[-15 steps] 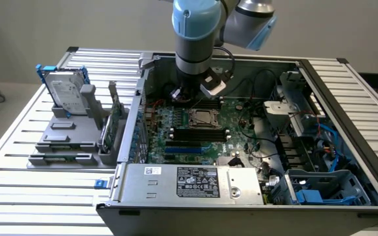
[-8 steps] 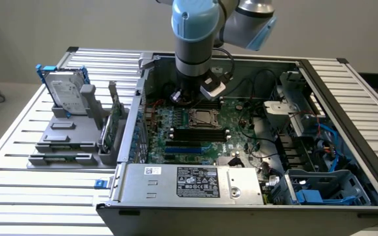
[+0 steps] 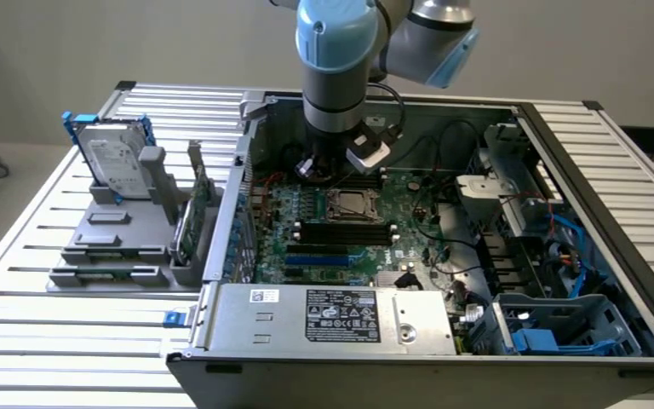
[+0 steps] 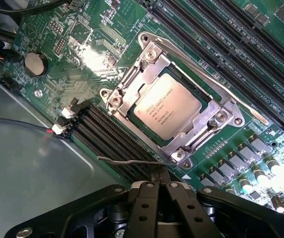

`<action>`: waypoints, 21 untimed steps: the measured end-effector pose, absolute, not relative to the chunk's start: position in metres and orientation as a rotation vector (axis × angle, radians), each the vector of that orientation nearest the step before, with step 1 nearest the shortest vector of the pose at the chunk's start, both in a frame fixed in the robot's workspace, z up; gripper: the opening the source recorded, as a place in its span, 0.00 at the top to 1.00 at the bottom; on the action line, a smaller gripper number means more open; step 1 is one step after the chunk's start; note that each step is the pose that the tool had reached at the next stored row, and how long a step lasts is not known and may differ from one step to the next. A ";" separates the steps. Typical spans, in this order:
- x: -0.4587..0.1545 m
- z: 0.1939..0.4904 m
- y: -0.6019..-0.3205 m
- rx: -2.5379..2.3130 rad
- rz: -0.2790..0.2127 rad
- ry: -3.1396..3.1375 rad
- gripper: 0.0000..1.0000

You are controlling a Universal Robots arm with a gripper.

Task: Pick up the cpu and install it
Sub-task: 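Install the first cpu locking lever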

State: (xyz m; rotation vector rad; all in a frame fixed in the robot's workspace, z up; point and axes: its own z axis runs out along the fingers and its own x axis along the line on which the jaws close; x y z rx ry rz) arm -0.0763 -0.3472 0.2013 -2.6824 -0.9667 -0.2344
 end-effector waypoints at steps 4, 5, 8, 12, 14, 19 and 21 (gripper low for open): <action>-0.076 0.201 -0.347 -2.687 -0.232 -0.969 0.89; -0.076 0.201 -0.347 -2.689 -0.232 -0.970 0.89; -0.076 0.201 -0.347 -2.693 -0.231 -0.971 0.89; -0.076 0.200 -0.347 -2.695 -0.231 -0.972 0.89; -0.076 0.200 -0.347 -2.696 -0.231 -0.973 0.89; -0.076 0.200 -0.347 -2.699 -0.231 -0.974 0.89; -0.075 0.199 -0.347 -2.700 -0.230 -0.974 0.89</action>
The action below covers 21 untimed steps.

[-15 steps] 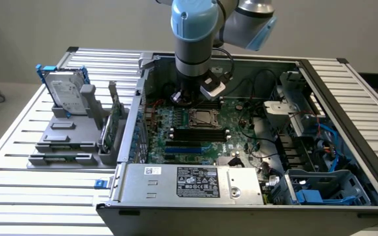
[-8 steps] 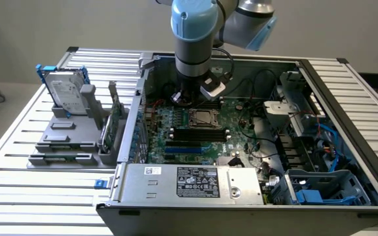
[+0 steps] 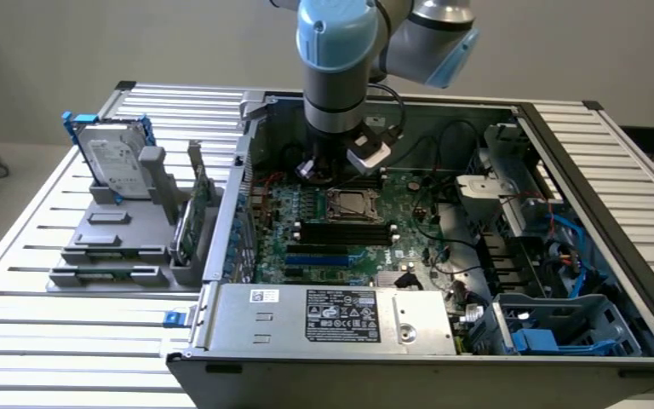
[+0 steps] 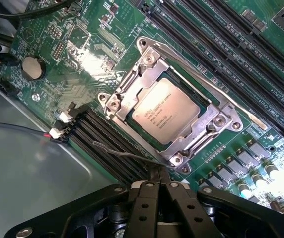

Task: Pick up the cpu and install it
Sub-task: 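Install the first cpu locking lever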

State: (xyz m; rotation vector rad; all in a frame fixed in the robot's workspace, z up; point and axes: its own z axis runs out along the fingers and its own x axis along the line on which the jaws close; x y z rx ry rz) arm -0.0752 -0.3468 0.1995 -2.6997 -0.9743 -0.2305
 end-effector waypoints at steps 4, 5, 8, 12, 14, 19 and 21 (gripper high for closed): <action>-0.074 0.199 -0.347 -2.702 -0.229 -0.975 0.89; -0.074 0.199 -0.347 -2.703 -0.229 -0.976 0.89; -0.073 0.199 -0.347 -2.704 -0.229 -0.976 0.89; -0.071 0.199 -0.347 -2.706 -0.229 -0.977 0.89; -0.071 0.199 -0.347 -2.706 -0.230 -0.977 0.89; -0.070 0.199 -0.346 -2.706 -0.232 -0.978 0.89; -0.069 0.199 -0.346 -2.707 -0.233 -0.978 0.89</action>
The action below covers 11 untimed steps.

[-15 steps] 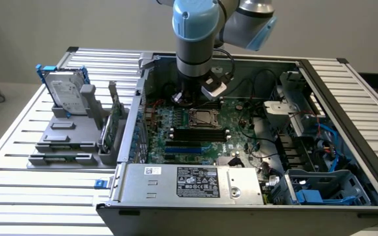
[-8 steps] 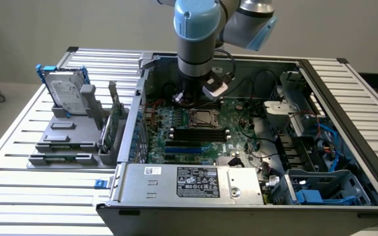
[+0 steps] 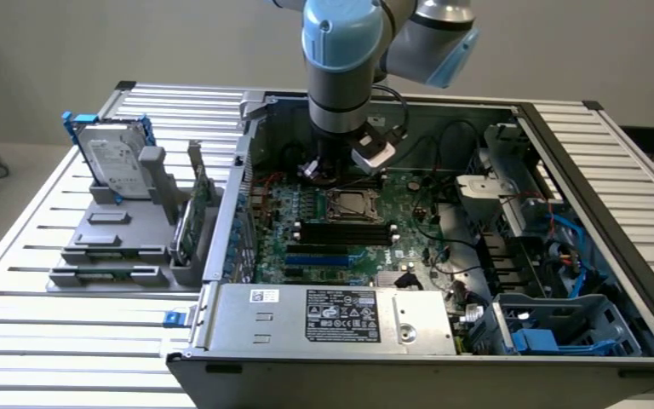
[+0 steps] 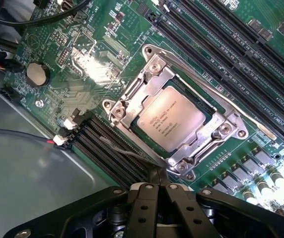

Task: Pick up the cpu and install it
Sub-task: 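Install the first cpu locking lever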

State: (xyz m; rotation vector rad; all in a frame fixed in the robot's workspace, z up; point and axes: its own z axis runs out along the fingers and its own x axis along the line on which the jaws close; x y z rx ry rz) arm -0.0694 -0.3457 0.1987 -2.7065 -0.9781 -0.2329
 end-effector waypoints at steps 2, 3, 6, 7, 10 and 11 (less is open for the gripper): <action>-0.069 0.199 -0.345 -2.707 -0.234 -0.978 0.89; -0.069 0.199 -0.345 -2.707 -0.234 -0.978 0.89; -0.068 0.198 -0.345 -2.707 -0.235 -0.978 0.89; -0.068 0.198 -0.345 -2.707 -0.235 -0.978 0.89; -0.068 0.198 -0.345 -2.707 -0.236 -0.978 0.89; -0.067 0.198 -0.345 -2.707 -0.236 -0.978 0.89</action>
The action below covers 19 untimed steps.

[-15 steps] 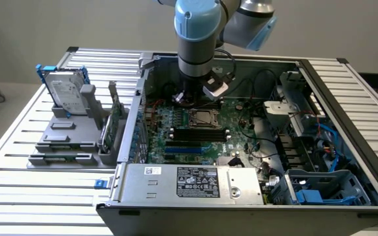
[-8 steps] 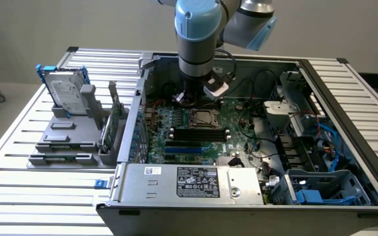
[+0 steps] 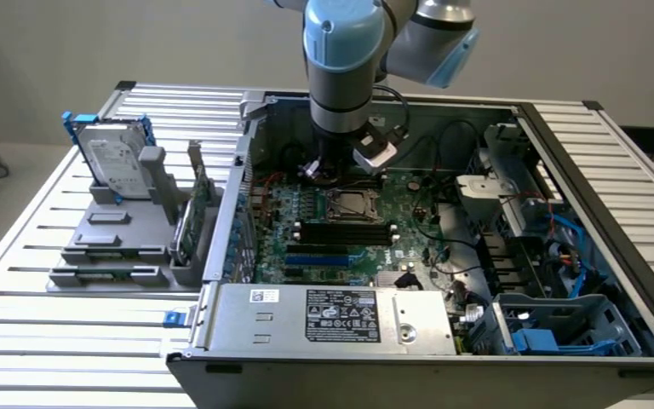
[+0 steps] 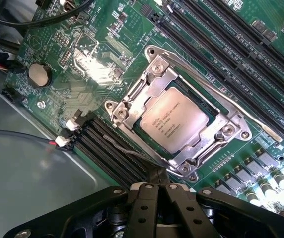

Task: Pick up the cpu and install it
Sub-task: 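Install the first cpu locking lever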

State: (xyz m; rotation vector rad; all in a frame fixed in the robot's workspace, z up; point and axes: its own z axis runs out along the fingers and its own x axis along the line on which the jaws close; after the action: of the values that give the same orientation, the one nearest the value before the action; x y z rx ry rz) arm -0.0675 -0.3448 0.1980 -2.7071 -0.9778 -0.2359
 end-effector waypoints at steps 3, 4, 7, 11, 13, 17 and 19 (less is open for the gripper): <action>-0.067 0.198 -0.345 -2.707 -0.236 -0.978 0.89; -0.067 0.198 -0.345 -2.707 -0.237 -0.978 0.89; -0.066 0.197 -0.344 -2.708 -0.237 -0.977 0.89; -0.065 0.197 -0.344 -2.708 -0.237 -0.977 0.89; -0.065 0.197 -0.344 -2.708 -0.237 -0.977 0.89; -0.064 0.197 -0.344 -2.709 -0.237 -0.977 0.89; -0.064 0.197 -0.344 -2.709 -0.237 -0.977 0.89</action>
State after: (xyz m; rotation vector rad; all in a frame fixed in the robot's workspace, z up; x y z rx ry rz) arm -0.0638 -0.3442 0.1967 -2.7087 -0.9774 -0.2374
